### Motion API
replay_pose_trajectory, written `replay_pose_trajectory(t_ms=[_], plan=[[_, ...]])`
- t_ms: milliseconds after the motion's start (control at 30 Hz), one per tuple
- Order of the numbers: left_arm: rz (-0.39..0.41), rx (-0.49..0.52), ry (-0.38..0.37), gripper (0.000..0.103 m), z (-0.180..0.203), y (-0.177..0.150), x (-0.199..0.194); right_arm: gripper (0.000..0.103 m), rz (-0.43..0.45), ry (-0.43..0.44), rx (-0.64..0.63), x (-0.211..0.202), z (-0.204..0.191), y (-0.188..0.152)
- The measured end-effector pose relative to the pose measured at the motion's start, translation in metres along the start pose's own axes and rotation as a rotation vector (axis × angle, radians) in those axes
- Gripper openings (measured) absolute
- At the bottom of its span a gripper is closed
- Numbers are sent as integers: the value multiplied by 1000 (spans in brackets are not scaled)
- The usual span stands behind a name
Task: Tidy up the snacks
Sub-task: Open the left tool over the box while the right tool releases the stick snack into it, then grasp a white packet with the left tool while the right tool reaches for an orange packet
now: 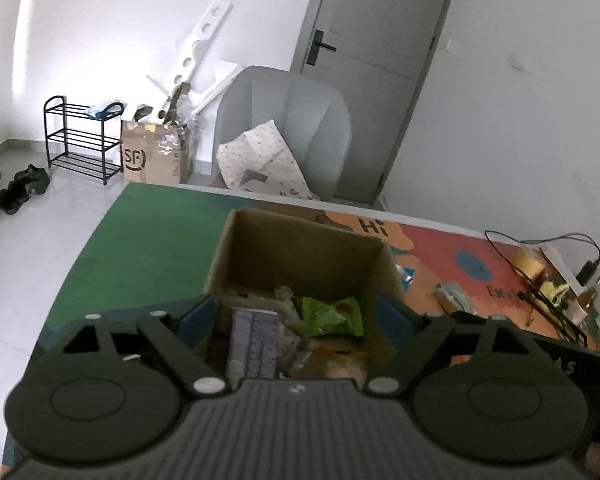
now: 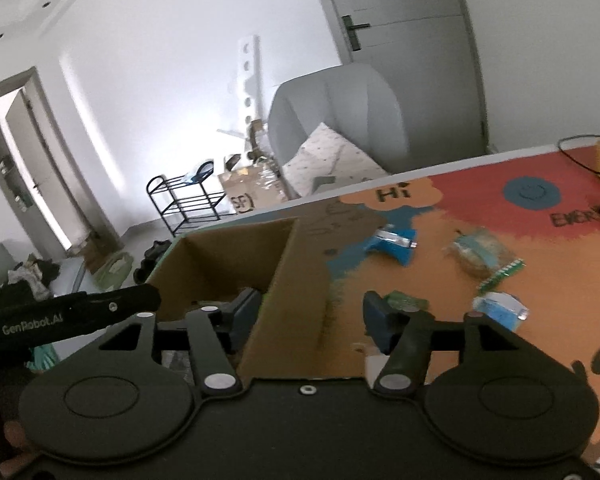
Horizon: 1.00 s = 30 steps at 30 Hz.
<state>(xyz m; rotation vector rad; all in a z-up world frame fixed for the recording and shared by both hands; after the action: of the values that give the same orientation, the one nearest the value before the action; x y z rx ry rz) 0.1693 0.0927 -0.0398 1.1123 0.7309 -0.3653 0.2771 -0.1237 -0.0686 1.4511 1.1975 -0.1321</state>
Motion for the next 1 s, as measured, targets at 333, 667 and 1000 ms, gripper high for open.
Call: replay_pose_trajectory(t_ms=[333, 667, 1000], plan=[[-43, 41, -36, 88, 29, -12, 3, 83, 2, -22, 21, -19, 32, -12], [-57, 103, -86, 88, 61, -28, -5, 91, 13, -20, 49, -40, 61, -24], [-83, 137, -94, 74, 95, -38, 0, 89, 30, -38, 89, -56, 95, -35]])
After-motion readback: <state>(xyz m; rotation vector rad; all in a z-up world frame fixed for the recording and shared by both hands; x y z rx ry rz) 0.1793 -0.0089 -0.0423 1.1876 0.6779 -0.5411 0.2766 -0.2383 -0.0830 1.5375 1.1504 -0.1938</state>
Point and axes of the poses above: each gripper's, at about its wrist camera, not at the fingertips, and x roughly the way its jaws point, z to its right, y to its top, the point moved 2 cm from there along x, roughly the way its jaws point, and after that the axes turned 10 degrees about -z, right-handed, at the moved point
